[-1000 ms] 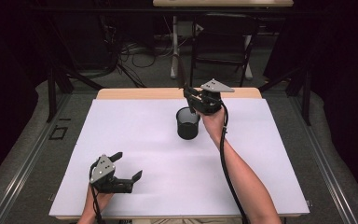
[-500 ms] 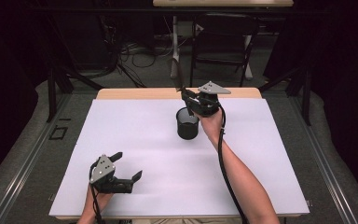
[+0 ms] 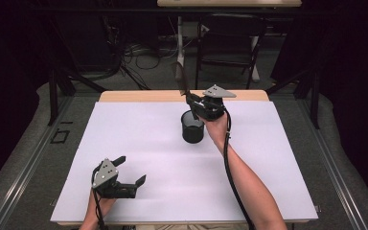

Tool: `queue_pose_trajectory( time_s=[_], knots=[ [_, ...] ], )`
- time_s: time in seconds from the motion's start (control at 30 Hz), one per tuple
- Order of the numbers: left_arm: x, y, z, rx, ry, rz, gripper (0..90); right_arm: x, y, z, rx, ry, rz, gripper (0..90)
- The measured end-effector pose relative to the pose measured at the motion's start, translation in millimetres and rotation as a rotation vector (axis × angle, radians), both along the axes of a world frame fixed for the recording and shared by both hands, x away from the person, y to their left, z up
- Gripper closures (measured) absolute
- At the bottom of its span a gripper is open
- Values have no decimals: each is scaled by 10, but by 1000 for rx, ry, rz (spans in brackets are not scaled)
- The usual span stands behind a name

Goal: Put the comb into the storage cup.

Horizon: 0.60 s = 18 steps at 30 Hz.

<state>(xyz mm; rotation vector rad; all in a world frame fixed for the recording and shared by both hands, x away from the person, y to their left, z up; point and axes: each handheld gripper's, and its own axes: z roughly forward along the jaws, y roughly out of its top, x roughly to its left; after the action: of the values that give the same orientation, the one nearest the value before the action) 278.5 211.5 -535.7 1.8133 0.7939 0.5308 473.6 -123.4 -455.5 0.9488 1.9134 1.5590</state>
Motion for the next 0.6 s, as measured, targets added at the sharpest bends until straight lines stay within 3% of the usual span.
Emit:
queue_pose_trajectory(
  time_s=[0.6],
  knots=[
    [4,-2,-3,1,2,1,2,46,-12,-101,-19,11,-4,728]
  ],
)
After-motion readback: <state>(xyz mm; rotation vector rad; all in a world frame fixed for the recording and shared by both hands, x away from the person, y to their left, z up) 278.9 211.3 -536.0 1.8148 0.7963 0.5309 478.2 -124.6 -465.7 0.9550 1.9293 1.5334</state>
